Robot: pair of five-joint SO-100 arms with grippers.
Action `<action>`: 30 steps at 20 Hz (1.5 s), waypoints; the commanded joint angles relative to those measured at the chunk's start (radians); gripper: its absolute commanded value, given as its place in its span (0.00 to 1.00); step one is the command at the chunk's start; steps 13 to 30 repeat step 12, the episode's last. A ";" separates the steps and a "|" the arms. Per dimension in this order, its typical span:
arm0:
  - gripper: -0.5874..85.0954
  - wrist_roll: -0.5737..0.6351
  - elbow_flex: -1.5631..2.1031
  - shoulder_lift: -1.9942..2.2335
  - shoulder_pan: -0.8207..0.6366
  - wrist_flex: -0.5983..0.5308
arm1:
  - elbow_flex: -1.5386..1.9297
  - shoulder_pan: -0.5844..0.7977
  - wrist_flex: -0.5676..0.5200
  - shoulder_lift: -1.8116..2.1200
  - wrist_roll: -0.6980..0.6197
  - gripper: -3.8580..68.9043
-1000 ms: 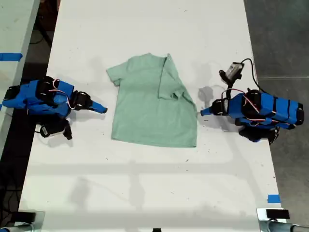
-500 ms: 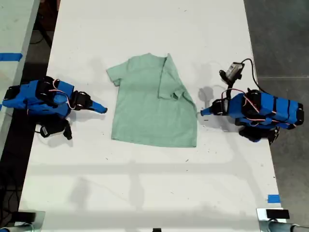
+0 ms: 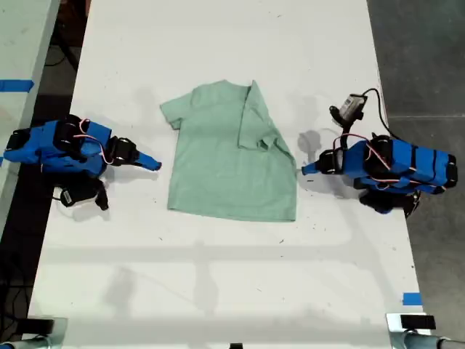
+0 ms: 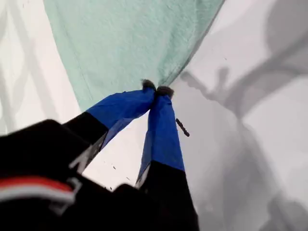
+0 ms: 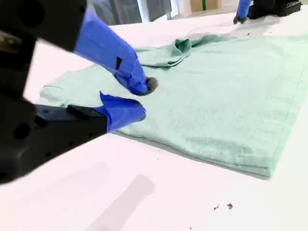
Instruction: Fold t shirt
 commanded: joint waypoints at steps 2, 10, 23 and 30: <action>0.12 -0.064 -0.057 0.006 0.000 -0.081 | 0.046 -0.008 0.000 0.017 0.005 0.07; 0.01 0.337 -0.034 0.008 -0.009 -0.554 | 0.046 0.037 -0.043 0.017 -0.081 0.07; 0.01 0.296 0.041 0.008 -0.137 -0.425 | 0.048 0.008 -0.037 0.017 -0.060 0.07; 0.01 0.296 0.041 0.008 -0.137 -0.425 | 0.048 0.008 -0.037 0.017 -0.060 0.07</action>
